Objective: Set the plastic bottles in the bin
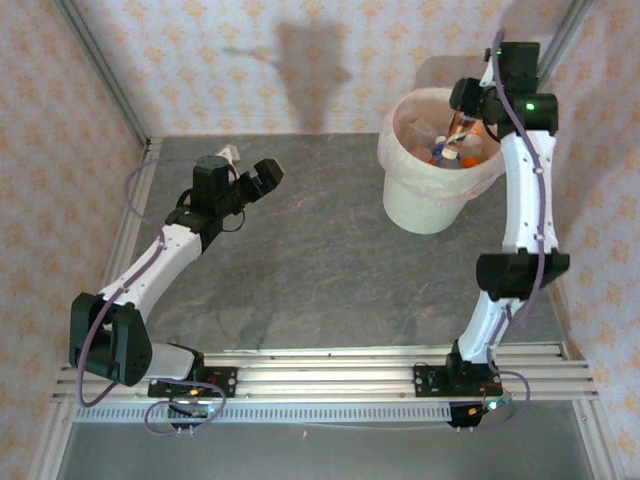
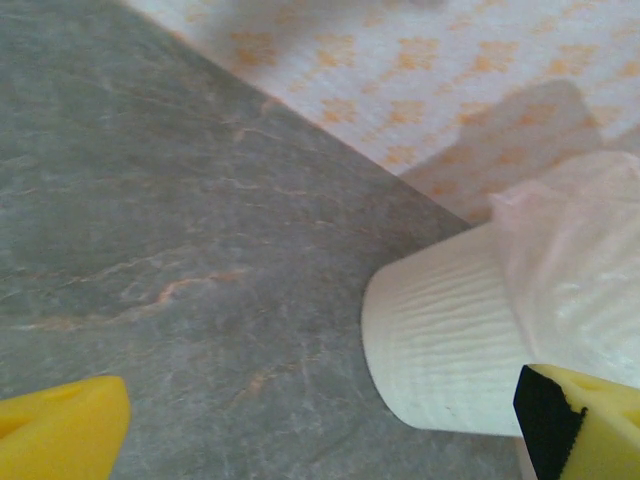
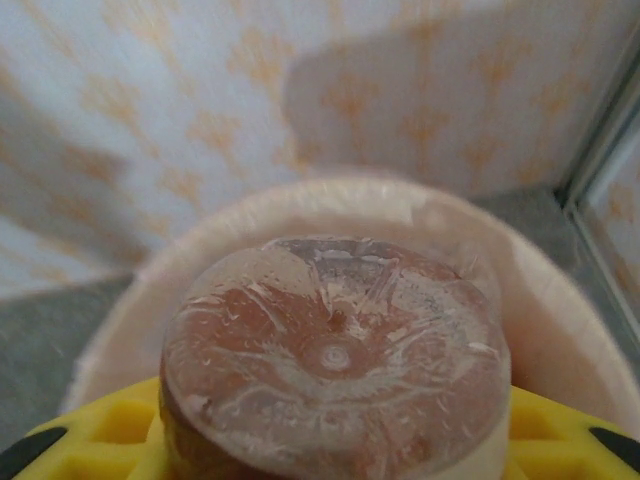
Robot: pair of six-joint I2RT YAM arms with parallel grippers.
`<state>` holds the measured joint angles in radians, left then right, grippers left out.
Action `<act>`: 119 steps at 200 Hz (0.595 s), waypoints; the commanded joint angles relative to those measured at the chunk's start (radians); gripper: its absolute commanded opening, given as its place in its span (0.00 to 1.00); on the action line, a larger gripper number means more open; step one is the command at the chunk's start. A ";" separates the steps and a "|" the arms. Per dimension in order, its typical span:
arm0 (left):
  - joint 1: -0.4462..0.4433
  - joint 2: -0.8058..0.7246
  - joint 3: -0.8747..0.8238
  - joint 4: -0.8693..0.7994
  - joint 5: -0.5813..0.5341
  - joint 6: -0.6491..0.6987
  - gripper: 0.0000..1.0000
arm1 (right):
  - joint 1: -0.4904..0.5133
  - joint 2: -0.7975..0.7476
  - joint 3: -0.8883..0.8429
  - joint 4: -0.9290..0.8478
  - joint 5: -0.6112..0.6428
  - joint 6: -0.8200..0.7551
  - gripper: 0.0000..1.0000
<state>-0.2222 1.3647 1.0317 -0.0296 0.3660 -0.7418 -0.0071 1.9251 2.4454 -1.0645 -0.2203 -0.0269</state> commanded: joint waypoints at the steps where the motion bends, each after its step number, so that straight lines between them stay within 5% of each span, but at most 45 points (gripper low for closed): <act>1: 0.001 -0.003 -0.018 0.042 -0.088 -0.036 1.00 | 0.004 0.039 0.097 -0.190 0.009 -0.054 0.48; 28: 0.000 -0.004 -0.020 0.018 -0.133 -0.039 1.00 | 0.004 0.084 0.107 -0.173 0.062 -0.050 0.58; 53: 0.003 -0.007 -0.025 0.008 -0.150 -0.036 1.00 | 0.004 0.112 0.113 -0.113 0.028 -0.041 0.89; 119: 0.005 -0.006 -0.039 -0.009 -0.163 -0.005 1.00 | 0.006 0.046 0.068 -0.029 -0.030 -0.005 0.95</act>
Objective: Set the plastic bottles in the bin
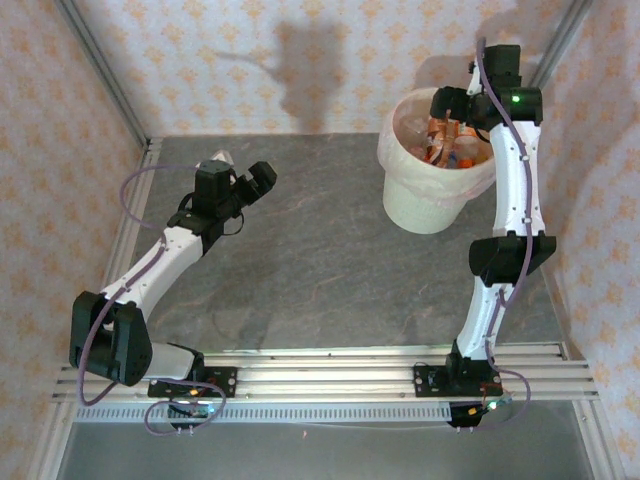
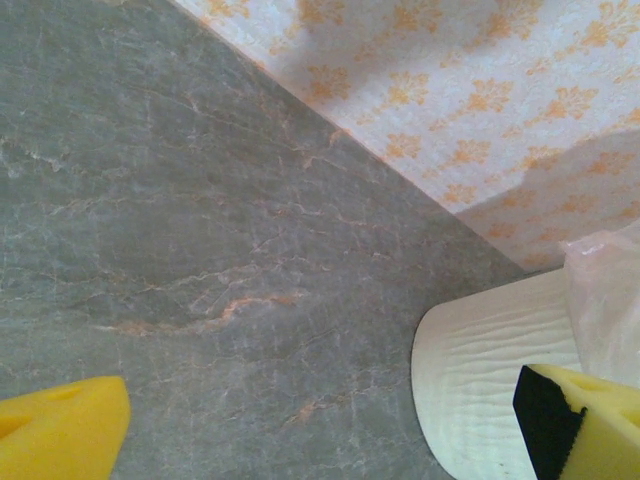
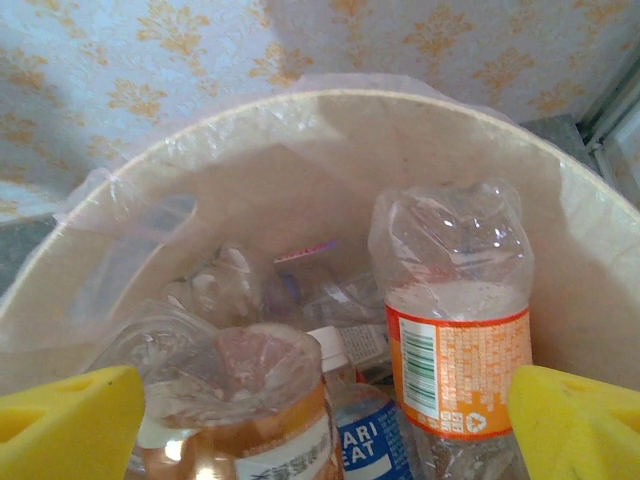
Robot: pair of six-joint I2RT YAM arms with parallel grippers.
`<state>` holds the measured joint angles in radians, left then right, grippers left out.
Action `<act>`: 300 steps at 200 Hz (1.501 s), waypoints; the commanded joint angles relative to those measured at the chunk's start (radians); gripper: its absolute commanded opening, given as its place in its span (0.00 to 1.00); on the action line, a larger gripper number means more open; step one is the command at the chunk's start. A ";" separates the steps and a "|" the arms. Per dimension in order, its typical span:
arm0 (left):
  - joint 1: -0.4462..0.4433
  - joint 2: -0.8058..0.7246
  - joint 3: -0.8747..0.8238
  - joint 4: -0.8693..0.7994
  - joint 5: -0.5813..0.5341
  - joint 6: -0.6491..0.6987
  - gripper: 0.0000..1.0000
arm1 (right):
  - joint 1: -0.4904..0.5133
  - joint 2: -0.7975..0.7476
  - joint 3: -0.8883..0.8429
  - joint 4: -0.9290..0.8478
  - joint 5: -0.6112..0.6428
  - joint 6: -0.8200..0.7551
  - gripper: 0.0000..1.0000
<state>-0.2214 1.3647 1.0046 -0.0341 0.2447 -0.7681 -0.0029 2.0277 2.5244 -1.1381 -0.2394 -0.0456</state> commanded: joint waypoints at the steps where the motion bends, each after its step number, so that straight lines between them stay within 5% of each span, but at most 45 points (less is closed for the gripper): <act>1: 0.005 -0.005 -0.012 -0.005 -0.042 0.021 1.00 | 0.001 -0.060 -0.014 0.046 -0.010 0.014 0.95; 44: 0.010 0.010 -0.018 0.006 -0.067 0.011 1.00 | 0.001 -0.231 -0.275 0.190 0.153 0.033 0.99; 90: 0.024 -0.002 -0.025 -0.024 -0.121 0.022 1.00 | 0.001 -0.453 -0.572 0.292 0.172 0.030 0.99; 163: 0.043 -0.228 -0.062 -0.211 -0.577 0.191 1.00 | 0.001 -1.031 -1.166 0.707 0.321 0.125 0.99; 191: 0.063 -0.245 -0.080 -0.277 -0.809 0.290 1.00 | 0.002 -1.169 -1.453 0.896 0.499 0.122 0.99; 222: 0.080 -0.175 -0.137 -0.185 -0.897 0.425 1.00 | 0.000 -1.194 -1.689 1.055 0.690 0.130 0.99; 254: 0.116 -0.056 -0.225 0.013 -0.860 0.541 1.00 | 0.000 -1.134 -1.911 1.245 0.685 0.131 0.99; 300: 0.163 0.093 -0.337 0.301 -0.715 0.621 1.00 | -0.021 -0.916 -2.066 1.514 0.373 0.076 0.99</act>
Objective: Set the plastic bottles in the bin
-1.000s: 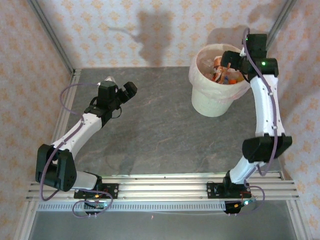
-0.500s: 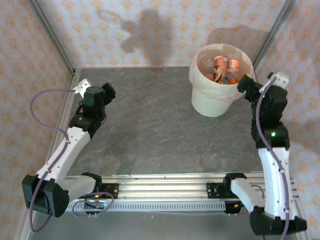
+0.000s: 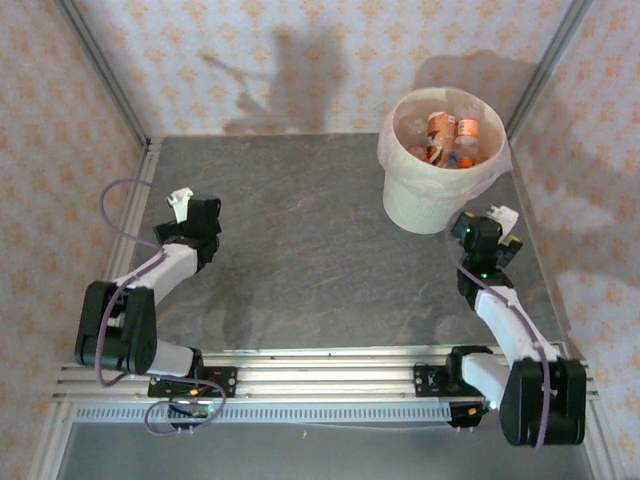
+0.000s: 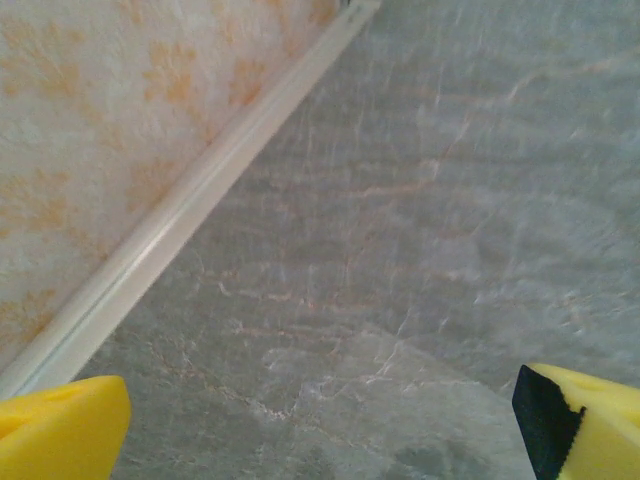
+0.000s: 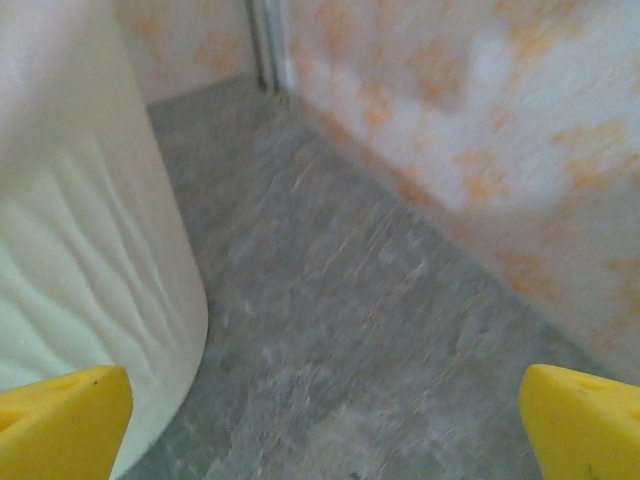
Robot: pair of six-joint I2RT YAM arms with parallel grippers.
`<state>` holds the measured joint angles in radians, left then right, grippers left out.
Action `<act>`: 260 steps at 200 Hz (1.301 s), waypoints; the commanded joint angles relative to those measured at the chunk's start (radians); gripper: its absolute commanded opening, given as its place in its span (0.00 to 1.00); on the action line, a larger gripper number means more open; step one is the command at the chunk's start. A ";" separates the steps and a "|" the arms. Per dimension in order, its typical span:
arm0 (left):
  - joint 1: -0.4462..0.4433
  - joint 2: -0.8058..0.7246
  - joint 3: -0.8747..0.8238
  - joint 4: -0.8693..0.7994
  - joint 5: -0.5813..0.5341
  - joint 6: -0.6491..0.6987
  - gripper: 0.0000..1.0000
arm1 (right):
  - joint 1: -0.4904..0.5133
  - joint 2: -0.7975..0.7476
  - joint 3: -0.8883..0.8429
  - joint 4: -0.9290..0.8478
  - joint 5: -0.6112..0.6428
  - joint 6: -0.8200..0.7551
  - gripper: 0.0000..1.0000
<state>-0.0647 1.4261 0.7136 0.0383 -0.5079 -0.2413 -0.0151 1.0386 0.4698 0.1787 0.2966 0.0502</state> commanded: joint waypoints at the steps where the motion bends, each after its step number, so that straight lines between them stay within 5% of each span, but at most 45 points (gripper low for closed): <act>1: 0.006 0.032 -0.051 0.242 0.041 0.098 1.00 | -0.009 0.077 -0.012 0.200 -0.169 -0.020 0.99; 30: -0.006 0.054 -0.166 0.479 0.166 0.181 1.00 | -0.009 0.180 -0.030 0.328 -0.270 -0.025 0.99; 75: -0.011 0.043 -0.280 0.664 0.225 0.211 1.00 | -0.009 0.261 -0.026 0.401 -0.313 -0.053 0.99; 88: -0.011 0.090 -0.333 0.827 0.209 0.216 1.00 | -0.010 0.269 -0.033 0.412 -0.342 -0.065 0.99; 98: -0.011 0.057 -0.300 0.705 0.211 0.198 1.00 | -0.009 0.275 -0.042 0.430 -0.361 -0.073 0.99; 168: -0.011 0.066 -0.312 0.745 0.172 0.192 1.00 | -0.006 0.492 -0.197 0.901 -0.389 -0.084 0.99; 193: -0.013 0.063 -0.310 0.738 0.174 0.191 1.00 | 0.011 0.495 -0.042 0.597 -0.327 -0.086 0.99; 260: -0.012 0.066 -0.307 0.735 0.175 0.192 1.00 | 0.007 0.485 -0.046 0.594 -0.362 -0.094 0.99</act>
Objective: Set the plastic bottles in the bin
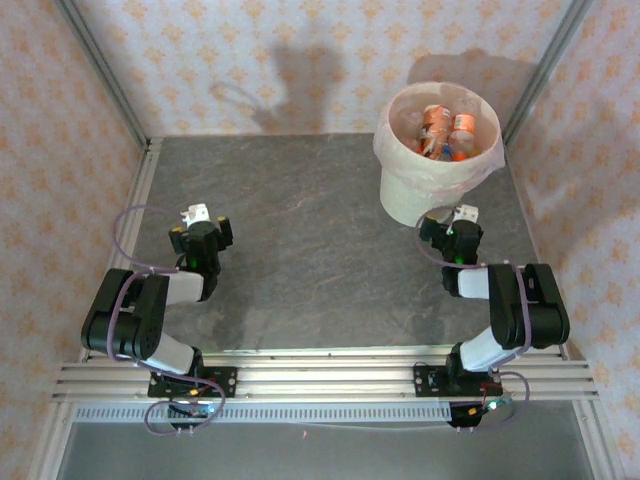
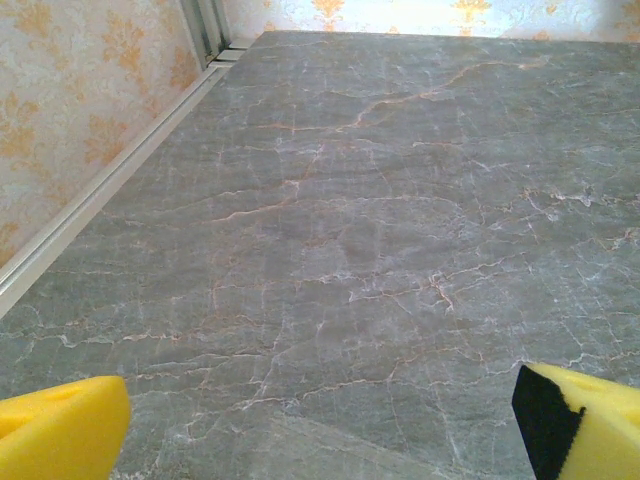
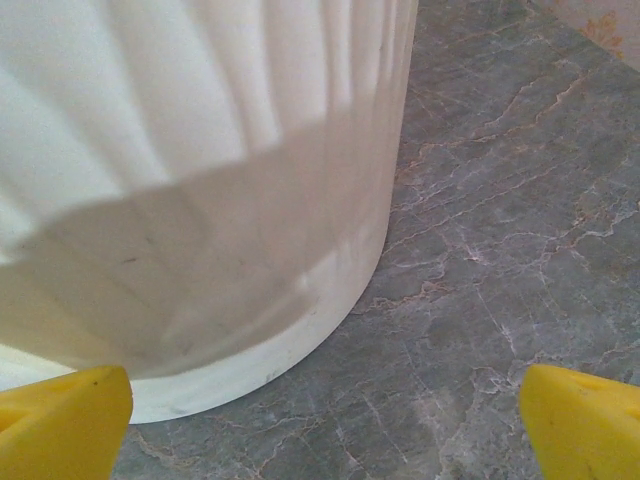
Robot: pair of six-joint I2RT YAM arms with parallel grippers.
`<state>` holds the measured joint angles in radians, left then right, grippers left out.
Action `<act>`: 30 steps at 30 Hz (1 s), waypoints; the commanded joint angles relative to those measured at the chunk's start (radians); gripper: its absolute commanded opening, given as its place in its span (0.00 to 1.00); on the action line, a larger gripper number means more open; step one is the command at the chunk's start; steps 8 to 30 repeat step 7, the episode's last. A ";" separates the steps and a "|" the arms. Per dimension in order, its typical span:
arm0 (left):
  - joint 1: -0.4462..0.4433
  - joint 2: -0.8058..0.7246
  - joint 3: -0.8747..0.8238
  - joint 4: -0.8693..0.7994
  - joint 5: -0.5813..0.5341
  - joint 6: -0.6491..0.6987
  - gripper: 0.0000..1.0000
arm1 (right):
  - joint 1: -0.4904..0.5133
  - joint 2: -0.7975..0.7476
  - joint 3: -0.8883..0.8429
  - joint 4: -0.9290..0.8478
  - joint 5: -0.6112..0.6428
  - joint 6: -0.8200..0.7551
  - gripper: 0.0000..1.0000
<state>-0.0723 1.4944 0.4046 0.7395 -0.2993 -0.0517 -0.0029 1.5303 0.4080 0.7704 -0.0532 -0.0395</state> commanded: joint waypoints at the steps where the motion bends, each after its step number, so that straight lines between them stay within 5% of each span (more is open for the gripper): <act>1: -0.005 -0.002 0.002 0.034 -0.034 0.003 1.00 | -0.005 -0.007 0.015 0.002 -0.011 -0.005 0.99; 30: -0.006 -0.003 -0.001 0.039 -0.032 0.004 1.00 | -0.005 -0.007 0.015 0.003 -0.011 -0.005 0.99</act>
